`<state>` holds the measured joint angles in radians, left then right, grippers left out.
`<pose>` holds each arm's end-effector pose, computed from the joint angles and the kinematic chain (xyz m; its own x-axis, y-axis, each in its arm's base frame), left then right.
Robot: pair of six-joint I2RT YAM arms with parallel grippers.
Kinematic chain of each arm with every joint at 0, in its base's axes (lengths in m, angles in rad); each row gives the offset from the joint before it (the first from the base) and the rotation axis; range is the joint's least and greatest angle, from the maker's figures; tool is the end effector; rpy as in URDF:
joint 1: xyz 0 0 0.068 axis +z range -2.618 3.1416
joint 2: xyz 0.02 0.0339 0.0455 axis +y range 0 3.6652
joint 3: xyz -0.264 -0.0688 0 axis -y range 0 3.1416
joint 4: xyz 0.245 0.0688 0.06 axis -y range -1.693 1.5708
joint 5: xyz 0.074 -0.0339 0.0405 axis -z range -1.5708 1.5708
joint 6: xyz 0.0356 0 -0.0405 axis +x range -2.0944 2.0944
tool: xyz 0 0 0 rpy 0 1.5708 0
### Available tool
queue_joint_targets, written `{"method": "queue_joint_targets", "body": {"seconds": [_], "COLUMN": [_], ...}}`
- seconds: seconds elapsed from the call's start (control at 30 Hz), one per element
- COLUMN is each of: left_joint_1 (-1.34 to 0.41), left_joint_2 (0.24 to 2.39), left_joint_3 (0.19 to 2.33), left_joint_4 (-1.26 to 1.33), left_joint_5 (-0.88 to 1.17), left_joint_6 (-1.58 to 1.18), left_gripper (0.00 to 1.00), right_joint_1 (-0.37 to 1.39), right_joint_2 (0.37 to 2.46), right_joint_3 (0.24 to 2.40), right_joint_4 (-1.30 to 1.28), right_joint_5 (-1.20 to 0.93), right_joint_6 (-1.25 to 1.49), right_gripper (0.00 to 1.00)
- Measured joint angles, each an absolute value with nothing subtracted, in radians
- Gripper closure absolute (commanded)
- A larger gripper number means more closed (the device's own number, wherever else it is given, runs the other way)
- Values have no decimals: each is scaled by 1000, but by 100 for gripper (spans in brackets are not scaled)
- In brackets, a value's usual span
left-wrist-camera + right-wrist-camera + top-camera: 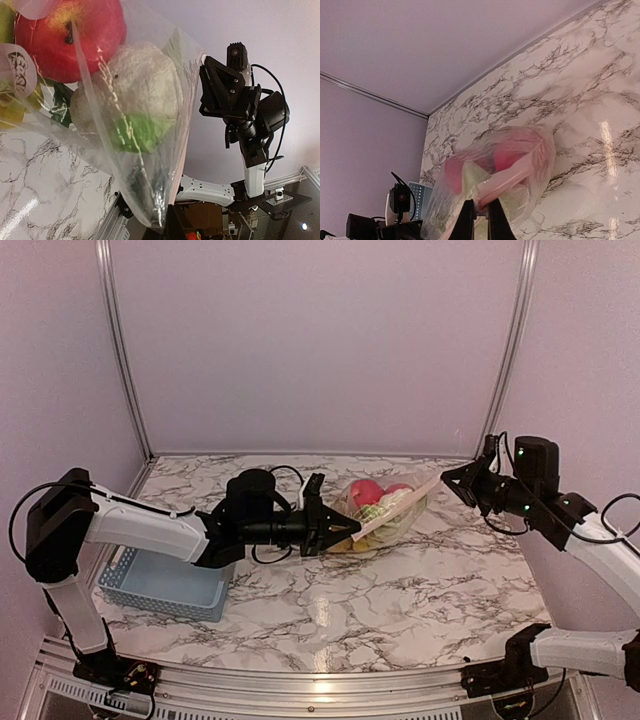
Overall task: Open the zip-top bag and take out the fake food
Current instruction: Unzip the zipper food storage bag at the center of the board.
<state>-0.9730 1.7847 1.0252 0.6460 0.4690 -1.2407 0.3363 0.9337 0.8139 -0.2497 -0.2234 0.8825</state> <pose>0.2119 -0.3398 0.2343 -0.9573 -0.0934 -0.2736 0.2606 0.1310 -0.9565 0.2001 0.0783 0.3167 -0.6157 0.5826 -0.5306 -0.0650 0.6335 0.7710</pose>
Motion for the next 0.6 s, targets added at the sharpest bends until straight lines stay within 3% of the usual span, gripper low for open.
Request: {"method": "queue_joint_targets", "body": {"seconds": [0.6], "left_joint_1": [-988], "left_joint_2": [1755], "left_joint_3": [1071], "left_joint_4": [601], "left_joint_5": [430], "left_joint_6": [-1241], "left_gripper": [100], "right_joint_1": [235], "right_joint_2": [1092], "right_joint_3": [1057], "right_joint_4": [-302], "right_joint_5": [-284], "right_joint_6": [760], "right_gripper": [100]}}
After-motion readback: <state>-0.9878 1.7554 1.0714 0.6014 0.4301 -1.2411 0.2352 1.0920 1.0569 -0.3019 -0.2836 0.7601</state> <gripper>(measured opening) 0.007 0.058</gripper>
